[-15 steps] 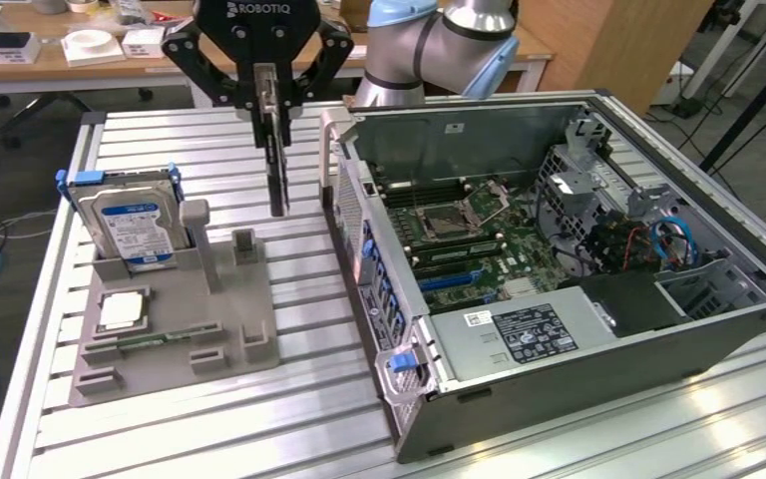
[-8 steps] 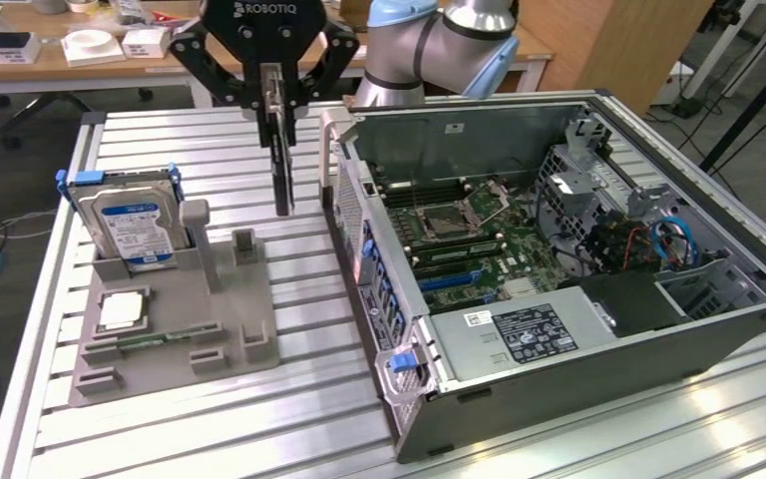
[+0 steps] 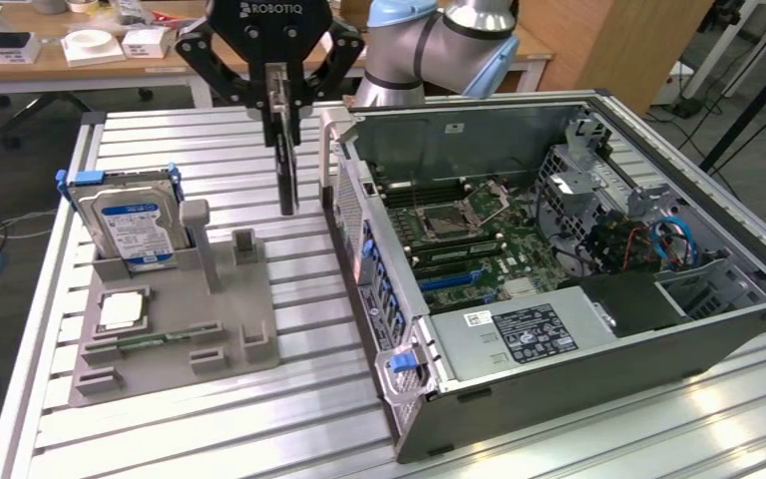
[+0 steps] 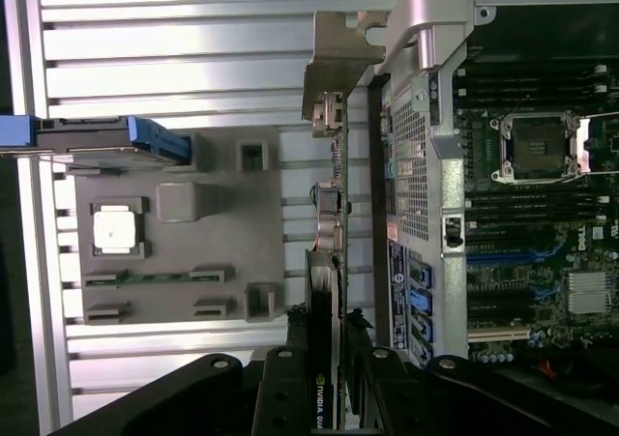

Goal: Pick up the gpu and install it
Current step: 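Pick up the gpu and move the gpu toward the slot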

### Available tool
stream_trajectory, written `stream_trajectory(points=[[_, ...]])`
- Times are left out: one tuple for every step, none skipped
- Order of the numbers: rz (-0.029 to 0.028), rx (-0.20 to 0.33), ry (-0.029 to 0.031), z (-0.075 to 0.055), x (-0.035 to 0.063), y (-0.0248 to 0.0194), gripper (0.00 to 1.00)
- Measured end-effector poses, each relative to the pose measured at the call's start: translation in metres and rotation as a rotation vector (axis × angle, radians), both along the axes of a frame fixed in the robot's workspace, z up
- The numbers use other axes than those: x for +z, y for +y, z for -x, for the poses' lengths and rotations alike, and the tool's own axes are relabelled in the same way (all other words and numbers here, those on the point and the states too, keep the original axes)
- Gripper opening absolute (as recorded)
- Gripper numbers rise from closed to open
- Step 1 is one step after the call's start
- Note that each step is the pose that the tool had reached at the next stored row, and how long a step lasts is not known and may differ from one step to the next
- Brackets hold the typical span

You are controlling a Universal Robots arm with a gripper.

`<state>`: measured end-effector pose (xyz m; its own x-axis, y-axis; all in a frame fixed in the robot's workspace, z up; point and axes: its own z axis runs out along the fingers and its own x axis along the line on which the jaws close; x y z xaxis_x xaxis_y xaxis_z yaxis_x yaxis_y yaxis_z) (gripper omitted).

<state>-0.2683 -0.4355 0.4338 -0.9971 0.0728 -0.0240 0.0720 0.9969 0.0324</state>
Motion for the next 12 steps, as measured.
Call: stream_trajectory(points=[[-0.0001,0.000,0.0000,-0.0004,0.0000,0.0000,0.26],[-0.0001,0.000,0.0000,-0.0007,0.0000,0.0000,0.26],[0.0000,0.000,0.0000,-0.0013,0.0000,0.0000,0.26],[0.0000,0.000,0.0000,-0.0017,0.0000,0.0000,0.26],[0.0000,0.000,0.0000,-0.0022,0.0000,0.0000,0.26],[0.0000,0.000,0.0000,-0.0027,0.0000,0.0000,0.26],[0.0000,0.000,0.0000,-0.0032,0.0000,0.0000,0.26],[0.0000,0.000,0.0000,-0.0037,0.0000,0.0000,0.26],[0.0000,0.000,0.0000,-0.0041,0.0000,0.0000,0.26],[0.0000,0.000,0.0000,-0.0046,0.0000,0.0000,0.26],[0.0000,0.000,0.0000,-0.0051,0.0000,0.0000,0.26],[0.0000,0.000,0.0000,-0.0056,0.0000,0.0000,0.26]])
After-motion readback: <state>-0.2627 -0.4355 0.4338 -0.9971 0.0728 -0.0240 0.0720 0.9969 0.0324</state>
